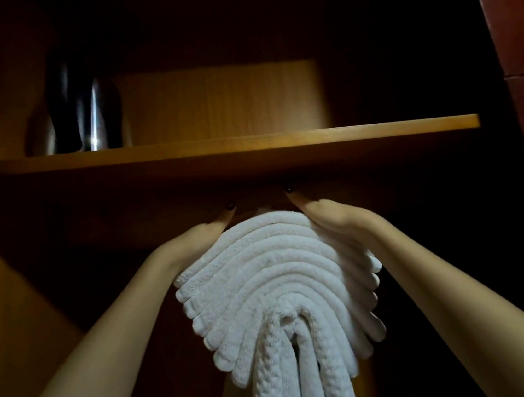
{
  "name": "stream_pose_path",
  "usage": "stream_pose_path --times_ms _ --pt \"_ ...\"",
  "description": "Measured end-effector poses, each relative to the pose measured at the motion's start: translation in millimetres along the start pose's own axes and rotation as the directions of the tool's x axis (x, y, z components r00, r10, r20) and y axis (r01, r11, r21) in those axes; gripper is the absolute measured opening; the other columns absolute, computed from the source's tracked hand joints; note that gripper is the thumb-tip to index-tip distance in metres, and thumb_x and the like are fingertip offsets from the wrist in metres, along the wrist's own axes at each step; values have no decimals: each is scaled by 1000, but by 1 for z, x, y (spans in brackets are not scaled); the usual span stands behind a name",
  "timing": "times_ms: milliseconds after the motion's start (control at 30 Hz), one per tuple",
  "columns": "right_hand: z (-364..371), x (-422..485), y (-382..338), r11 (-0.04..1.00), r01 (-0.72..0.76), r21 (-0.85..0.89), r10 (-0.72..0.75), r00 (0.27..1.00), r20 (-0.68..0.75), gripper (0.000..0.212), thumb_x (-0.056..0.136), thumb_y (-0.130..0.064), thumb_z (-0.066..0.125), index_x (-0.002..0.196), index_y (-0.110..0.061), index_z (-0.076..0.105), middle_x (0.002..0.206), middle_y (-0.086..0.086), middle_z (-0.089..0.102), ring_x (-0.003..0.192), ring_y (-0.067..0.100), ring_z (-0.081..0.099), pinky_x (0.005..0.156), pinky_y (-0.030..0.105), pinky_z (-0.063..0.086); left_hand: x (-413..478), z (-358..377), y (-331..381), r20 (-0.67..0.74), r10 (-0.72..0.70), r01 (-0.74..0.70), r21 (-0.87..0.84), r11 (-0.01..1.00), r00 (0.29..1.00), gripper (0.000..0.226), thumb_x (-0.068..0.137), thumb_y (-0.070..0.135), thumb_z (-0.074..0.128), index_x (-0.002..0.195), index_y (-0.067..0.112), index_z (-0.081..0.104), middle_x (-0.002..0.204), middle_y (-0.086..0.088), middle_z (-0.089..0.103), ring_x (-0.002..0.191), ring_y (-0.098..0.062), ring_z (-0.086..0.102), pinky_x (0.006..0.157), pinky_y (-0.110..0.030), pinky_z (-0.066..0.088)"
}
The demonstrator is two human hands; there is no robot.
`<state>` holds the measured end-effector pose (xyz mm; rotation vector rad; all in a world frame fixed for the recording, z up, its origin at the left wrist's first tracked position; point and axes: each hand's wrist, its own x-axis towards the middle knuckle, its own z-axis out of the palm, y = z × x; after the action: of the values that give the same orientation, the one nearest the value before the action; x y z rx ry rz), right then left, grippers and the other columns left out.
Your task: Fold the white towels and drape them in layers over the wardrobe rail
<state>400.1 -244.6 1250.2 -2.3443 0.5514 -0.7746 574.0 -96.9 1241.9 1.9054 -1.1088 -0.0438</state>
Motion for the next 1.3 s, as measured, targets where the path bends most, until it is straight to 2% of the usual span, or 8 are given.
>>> stream_pose_path --times_ms 100,233,400,533,667,900,1167,1300 --pt "3 -2 -2 999 -19 32 19 999 29 82 91 -75 17 104 -16 72 106 4 72 97 17 68 101 36 44 -2 3 1 33 -4 5 -5 1000 999 84 87 76 25 127 9 58 117 -8 63 88 -14 58 87 -34 45" --pt "4 -11 -2 996 -44 -74 44 999 -3 92 87 -81 17 120 -11 67 127 11 64 113 26 62 107 41 41 -16 -1 0 150 -13 15 -15 1000 989 78 87 79 26 107 16 68 104 -8 70 96 -21 67 95 -40 51" --pt "-7 -39 1 977 95 -191 -135 968 -210 42 97 -51 45 104 -16 67 109 3 68 100 20 63 76 27 45 -44 -18 10 -9 305 -280 370 886 952 51 101 53 27 113 18 63 116 -4 62 107 -22 57 92 -33 42" --pt "-12 -84 -1 929 205 -309 -280 934 -222 43 99 -37 50 136 -16 55 136 3 59 127 18 53 96 23 38 -72 -28 0 17 503 -455 456 765 864 39 103 40 38 132 22 57 132 2 57 125 -17 50 99 -27 34" --pt "15 -144 6 874 254 -415 -367 903 -221 46 99 -33 51 141 -15 49 145 5 50 135 20 44 105 28 34 -121 -17 -28 -17 570 -480 518 708 821 42 101 41 43 135 19 55 140 1 52 134 -21 41 111 -34 30" --pt "117 -246 23 740 319 -592 -367 929 41 54 100 -36 50 151 -27 33 159 8 25 147 24 21 116 43 25 -272 -2 -108 102 343 -277 814 511 934 57 100 48 38 152 32 22 161 3 19 148 -22 13 120 -40 15" --pt "279 -344 7 742 452 -495 -326 889 322 63 98 -36 51 153 -21 26 157 14 24 146 31 20 115 51 25 -469 -36 -220 179 68 -190 880 435 982 61 99 48 41 153 30 19 161 -1 18 148 -26 13 119 -44 18" --pt "375 -393 -18 729 530 -433 -295 814 501 64 100 -36 49 155 -21 19 160 14 16 148 34 11 117 54 18 -564 -61 -288 181 -100 -131 917 376 978 62 98 49 41 153 30 19 160 -1 20 148 -24 14 118 -44 20"
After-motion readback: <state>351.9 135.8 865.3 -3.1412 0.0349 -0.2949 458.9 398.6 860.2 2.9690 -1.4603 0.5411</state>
